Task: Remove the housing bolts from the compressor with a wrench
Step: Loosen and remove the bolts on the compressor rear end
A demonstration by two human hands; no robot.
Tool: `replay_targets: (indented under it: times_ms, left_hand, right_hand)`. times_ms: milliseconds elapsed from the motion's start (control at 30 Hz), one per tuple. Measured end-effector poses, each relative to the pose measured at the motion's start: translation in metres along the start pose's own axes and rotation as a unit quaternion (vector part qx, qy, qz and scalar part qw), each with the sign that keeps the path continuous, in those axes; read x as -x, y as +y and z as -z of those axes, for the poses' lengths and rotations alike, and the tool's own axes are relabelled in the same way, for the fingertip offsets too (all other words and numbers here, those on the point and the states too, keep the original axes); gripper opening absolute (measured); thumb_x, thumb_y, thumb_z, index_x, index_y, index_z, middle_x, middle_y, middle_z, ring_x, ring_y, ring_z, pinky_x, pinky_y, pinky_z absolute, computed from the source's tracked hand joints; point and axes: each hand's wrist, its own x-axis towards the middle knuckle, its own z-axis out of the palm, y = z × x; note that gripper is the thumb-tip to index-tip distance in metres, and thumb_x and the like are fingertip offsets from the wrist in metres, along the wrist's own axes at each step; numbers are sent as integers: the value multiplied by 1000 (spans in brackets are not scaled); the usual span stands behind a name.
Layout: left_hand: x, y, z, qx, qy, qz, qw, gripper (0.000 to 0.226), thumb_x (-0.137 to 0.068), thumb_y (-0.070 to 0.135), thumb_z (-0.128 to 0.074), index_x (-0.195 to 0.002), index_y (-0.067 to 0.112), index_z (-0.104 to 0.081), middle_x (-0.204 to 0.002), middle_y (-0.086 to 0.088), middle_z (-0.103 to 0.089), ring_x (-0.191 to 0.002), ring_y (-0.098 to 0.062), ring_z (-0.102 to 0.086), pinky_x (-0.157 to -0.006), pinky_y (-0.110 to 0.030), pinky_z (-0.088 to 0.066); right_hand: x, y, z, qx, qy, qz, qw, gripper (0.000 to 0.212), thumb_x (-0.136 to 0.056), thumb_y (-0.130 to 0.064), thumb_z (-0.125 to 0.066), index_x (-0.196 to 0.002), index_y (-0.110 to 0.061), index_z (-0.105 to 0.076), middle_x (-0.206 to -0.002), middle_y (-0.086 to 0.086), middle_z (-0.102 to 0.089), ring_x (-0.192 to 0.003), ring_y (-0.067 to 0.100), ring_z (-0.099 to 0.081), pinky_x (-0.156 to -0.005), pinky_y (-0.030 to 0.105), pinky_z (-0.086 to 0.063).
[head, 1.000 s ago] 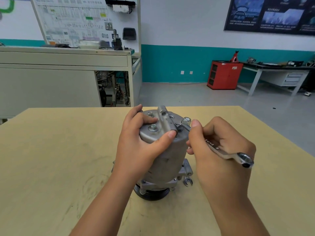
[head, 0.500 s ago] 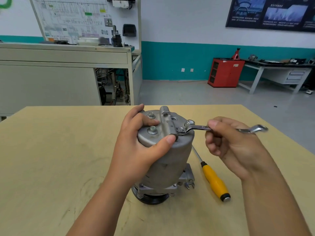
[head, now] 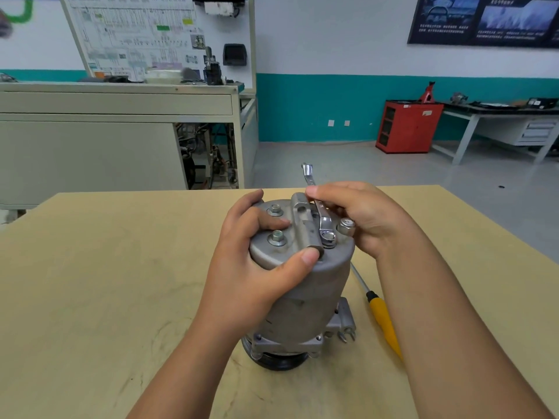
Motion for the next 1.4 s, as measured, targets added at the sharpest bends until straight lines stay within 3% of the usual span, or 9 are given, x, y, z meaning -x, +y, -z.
replay_targets:
  times_ms: [133, 267, 500, 700, 900, 1033, 1233, 1333, 1400]
  left_hand:
    - [0, 0, -1, 2, 0, -1, 1000, 41, -53, 57, -66, -83, 30, -60, -134, 17, -45, -128, 6, -41, -92, -2, -32]
    - [1, 0, -1, 0, 3, 0, 1000, 42, -53, 57, -66, -84, 29, -60, -134, 15, -46, -126, 8, -41, -91, -1, -31]
    - [1, 1, -4, -10, 7, 2, 1000, 44, -52, 58, -65, -84, 28, -60, -133, 17, -45, -122, 13, -41, -88, 1, -30]
    - [2, 2, -3, -7, 6, 4, 1000, 42, -52, 58, -65, -84, 30, -59, -132, 21, -44, -121, 12, -41, -87, 0, -31]
    - [2, 0, -2, -4, 8, 4, 1000, 45, -53, 58, -66, -85, 28, -60, -130, 24, -43, -124, 10, -40, -88, 0, -31]
    - [1, 0, -3, -5, 10, 4, 1000, 46, -52, 59, -66, -85, 27, -61, -130, 23, -43, -123, 11, -41, -89, -1, -31]
    - [1, 0, -4, -14, 13, -5, 1000, 46, -53, 60, -64, -85, 27, -60, -130, 20, -44, -120, 16, -40, -89, 1, -29]
    - [1, -1, -4, -17, 14, -6, 1000, 47, -54, 60, -64, -86, 26, -61, -131, 21, -43, -122, 17, -37, -88, 3, -28]
    - [2, -1, -4, -17, 15, -9, 1000, 47, -54, 60, -64, -87, 26, -61, -131, 21, -43, -122, 16, -37, -88, 2, -28]
  right_hand:
    - [-6, -9, 2, 12, -37, 13, 999, 30, -86, -14, -62, -58, -12, -69, -43, -8, -44, -40, 3, -40, -41, 14, -39]
    - [-11, -8, 3, 21, -36, 18, 999, 42, -92, -18, -56, -53, -13, -70, -44, -9, -42, -46, 6, -36, -48, 15, -36]
    - [-5, 0, 4, -118, 38, -11, 992, 29, -94, -15, -52, -69, -6, -62, -44, -8, -42, -42, 4, -38, -44, 16, -35]
    - [-1, -8, 13, -266, 114, -26, 957, 29, -96, -15, -41, -67, -17, -41, -38, -9, -35, -36, 4, -32, -49, 17, -28]
    - [45, -18, 18, -289, 132, 71, 945, 15, -95, -16, -50, -81, -14, -53, -55, -3, -60, -47, 6, -55, -64, 22, -44]
    - [81, -5, 5, -127, 216, 258, 933, 15, -96, -14, -51, -85, -11, -60, -69, 2, -72, -66, 14, -68, -68, 24, -55]
    - [108, 25, -19, 136, 310, 431, 836, 13, -92, -30, -53, -81, -36, -58, -76, -11, -69, -71, 8, -67, -69, 22, -50]
    - [114, 35, -26, 254, 336, 455, 785, 20, -93, -29, -51, -81, -19, -64, -73, -11, -63, -73, 14, -65, -71, 14, -45]
    - [116, 38, -31, 297, 347, 464, 759, 28, -92, -26, -51, -76, -8, -65, -72, -5, -62, -71, 19, -63, -69, 18, -45]
